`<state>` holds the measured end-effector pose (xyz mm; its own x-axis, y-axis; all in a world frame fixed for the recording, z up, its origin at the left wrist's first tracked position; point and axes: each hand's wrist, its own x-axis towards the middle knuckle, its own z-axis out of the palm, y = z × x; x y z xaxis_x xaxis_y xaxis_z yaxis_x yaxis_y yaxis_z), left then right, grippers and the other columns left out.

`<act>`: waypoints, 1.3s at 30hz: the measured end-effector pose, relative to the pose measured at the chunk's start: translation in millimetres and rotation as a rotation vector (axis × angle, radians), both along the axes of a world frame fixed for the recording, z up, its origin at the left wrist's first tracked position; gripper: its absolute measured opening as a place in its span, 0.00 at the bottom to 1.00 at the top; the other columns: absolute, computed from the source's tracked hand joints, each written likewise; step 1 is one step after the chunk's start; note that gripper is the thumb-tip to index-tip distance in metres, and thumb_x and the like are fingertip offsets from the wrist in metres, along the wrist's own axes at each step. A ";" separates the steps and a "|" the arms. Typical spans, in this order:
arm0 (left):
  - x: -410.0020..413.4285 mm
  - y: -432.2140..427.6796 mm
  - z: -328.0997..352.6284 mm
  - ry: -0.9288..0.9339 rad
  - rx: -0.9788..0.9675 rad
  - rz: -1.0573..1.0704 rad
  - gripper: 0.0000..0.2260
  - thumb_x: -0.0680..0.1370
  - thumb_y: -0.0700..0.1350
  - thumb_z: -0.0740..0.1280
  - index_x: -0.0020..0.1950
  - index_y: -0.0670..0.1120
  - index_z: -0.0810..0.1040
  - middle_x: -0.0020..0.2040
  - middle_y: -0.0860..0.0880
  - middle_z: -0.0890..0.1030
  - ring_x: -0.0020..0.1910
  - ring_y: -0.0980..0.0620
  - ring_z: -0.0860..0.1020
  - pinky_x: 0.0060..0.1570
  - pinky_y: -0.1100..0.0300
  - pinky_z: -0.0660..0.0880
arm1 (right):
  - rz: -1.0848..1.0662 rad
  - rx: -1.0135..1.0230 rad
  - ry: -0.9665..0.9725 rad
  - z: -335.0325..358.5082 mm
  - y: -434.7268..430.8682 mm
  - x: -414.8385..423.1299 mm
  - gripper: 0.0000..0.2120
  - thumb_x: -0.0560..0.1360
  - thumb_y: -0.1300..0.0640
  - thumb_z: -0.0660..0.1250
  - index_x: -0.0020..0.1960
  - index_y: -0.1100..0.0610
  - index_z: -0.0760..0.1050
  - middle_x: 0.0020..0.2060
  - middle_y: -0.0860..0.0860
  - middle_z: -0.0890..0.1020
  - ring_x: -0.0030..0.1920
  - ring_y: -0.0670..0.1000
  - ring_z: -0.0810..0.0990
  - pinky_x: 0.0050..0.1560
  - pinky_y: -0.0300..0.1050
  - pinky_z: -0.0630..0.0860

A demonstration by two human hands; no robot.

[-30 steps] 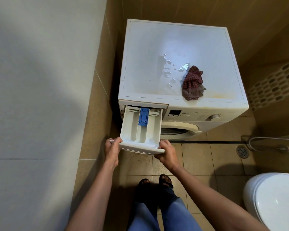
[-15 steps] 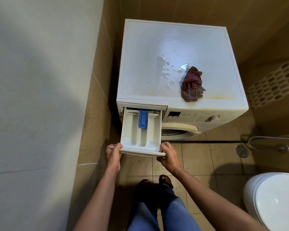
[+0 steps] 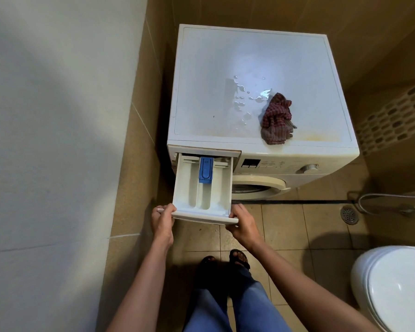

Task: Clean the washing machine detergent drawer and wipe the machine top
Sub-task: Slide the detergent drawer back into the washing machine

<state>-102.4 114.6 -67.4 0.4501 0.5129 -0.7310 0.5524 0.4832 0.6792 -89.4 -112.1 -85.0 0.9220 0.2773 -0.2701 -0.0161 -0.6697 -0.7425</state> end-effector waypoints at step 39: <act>-4.7 2.2 -8.2 -0.043 0.028 -0.051 0.08 0.72 0.37 0.68 0.41 0.45 0.69 0.42 0.45 0.73 0.47 0.47 0.71 0.48 0.51 0.69 | -0.185 0.134 0.237 13.1 3.5 -5.7 0.26 0.69 0.71 0.68 0.58 0.49 0.66 0.49 0.46 0.76 0.51 0.46 0.77 0.53 0.48 0.78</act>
<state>-107.1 116.8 -75.6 0.5074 0.5085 -0.6957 0.5457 0.4353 0.7161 -95.0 -108.6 -71.9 0.8760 0.1584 -0.4556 -0.3112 -0.5361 -0.7847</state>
